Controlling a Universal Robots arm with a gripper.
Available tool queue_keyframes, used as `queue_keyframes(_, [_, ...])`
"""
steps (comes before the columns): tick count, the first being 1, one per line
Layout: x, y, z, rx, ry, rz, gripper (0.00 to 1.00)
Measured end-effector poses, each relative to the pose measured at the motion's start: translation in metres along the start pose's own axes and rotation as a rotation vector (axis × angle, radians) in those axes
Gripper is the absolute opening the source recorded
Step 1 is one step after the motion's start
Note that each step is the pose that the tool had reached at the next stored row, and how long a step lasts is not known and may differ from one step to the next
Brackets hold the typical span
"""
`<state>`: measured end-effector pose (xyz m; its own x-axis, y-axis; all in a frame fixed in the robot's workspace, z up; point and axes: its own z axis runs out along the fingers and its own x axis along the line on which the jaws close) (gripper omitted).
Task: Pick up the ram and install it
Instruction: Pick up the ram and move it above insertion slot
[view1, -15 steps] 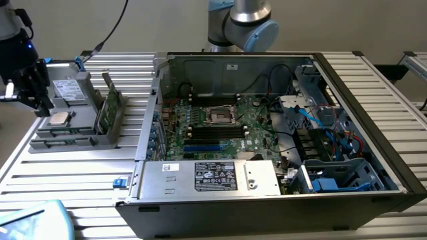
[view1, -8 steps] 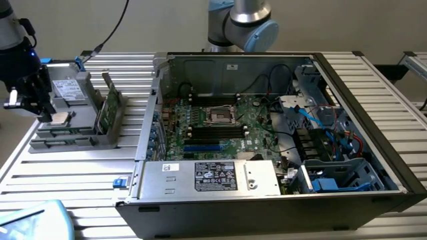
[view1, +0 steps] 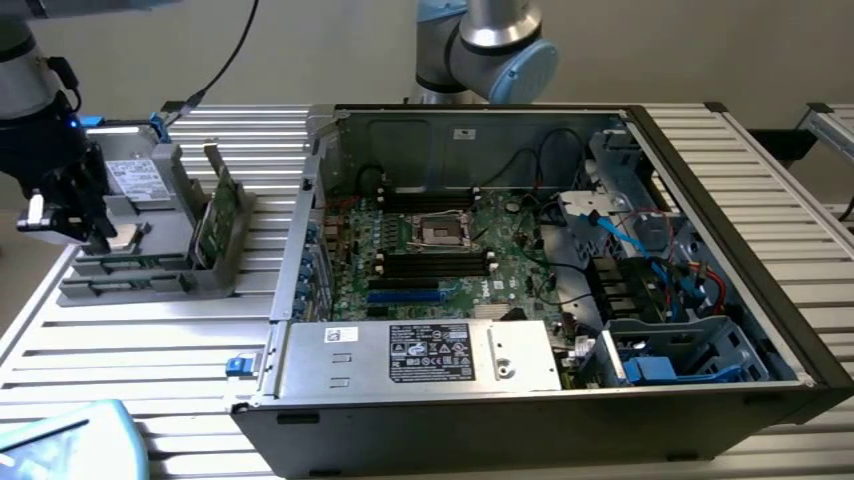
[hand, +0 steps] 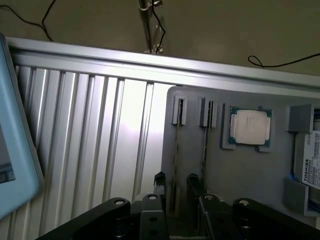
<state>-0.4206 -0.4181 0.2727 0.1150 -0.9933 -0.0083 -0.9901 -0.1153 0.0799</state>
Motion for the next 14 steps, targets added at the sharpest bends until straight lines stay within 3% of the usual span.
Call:
queue_keyframes(9, [0.002, -0.0043, 0.0161, 0.0008, -0.0076, -0.001, 0.31])
queue_keyframes(14, [0.003, -0.0068, 0.025, 0.001, -0.0086, -0.001, 0.31])
